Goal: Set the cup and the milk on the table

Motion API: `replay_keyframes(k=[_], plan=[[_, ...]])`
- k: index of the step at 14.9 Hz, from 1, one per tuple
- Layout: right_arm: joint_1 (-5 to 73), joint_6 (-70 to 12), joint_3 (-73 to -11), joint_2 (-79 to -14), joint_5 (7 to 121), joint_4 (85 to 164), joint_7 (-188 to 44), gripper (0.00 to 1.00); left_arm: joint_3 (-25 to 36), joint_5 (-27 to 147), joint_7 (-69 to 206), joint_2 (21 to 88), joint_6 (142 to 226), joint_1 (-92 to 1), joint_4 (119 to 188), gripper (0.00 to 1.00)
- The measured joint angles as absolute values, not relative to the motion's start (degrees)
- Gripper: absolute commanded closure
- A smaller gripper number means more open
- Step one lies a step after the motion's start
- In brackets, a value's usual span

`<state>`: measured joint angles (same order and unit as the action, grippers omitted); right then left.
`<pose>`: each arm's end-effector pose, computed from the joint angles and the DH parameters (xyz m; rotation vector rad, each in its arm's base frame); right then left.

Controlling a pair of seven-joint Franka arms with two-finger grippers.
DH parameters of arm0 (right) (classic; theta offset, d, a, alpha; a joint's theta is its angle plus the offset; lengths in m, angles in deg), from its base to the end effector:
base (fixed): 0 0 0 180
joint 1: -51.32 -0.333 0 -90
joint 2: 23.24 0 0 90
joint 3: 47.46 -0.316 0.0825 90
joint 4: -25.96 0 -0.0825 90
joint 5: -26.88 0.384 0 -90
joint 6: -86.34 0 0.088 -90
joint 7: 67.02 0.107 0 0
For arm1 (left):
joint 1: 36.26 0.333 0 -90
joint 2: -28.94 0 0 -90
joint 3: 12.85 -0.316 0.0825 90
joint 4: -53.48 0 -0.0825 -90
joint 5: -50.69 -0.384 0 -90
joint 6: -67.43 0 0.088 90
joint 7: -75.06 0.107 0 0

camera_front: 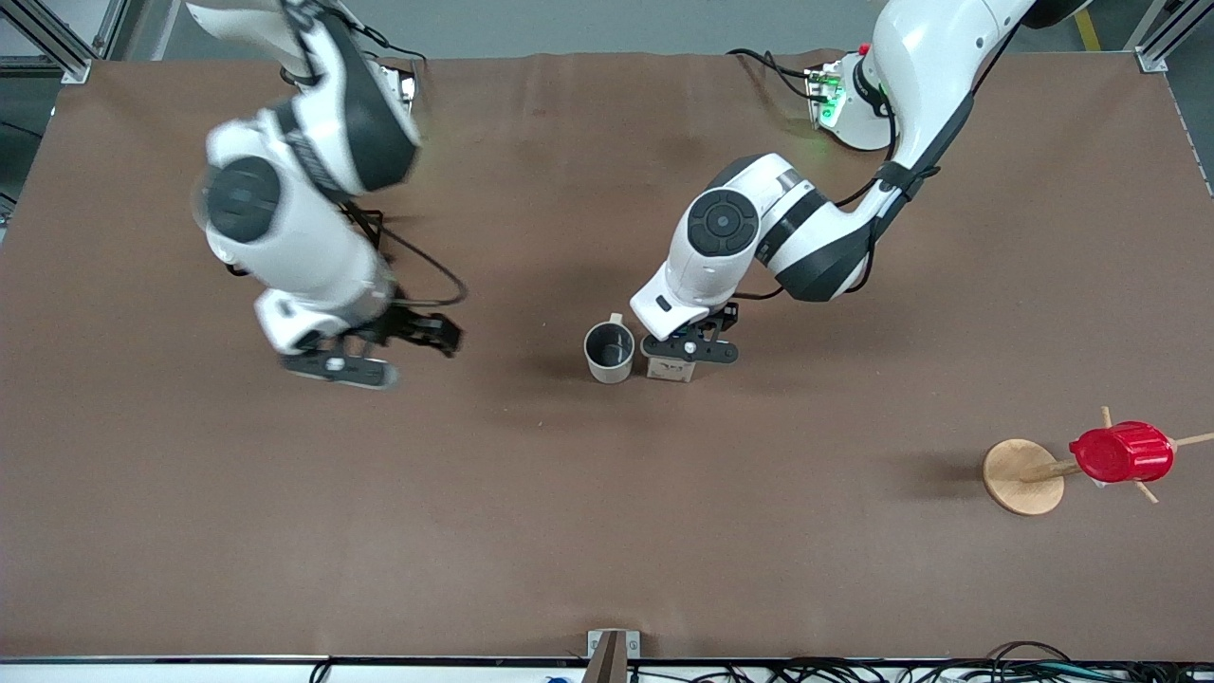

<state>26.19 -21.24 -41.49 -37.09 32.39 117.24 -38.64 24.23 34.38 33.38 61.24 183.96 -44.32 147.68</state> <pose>0.6005 0.2227 0.4972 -3.0490 0.2819 -0.0203 0.5184 -0.4222 0.3342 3.1085 -0.2009 -0.1422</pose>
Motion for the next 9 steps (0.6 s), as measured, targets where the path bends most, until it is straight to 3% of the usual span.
replay_keyframes(k=[9], plan=[[48.9,-1.57,-43.56,-26.45,28.18,109.49,-64.52,0.0,24.35,34.38,33.34,61.65,182.61,-44.31,147.15,0.75]])
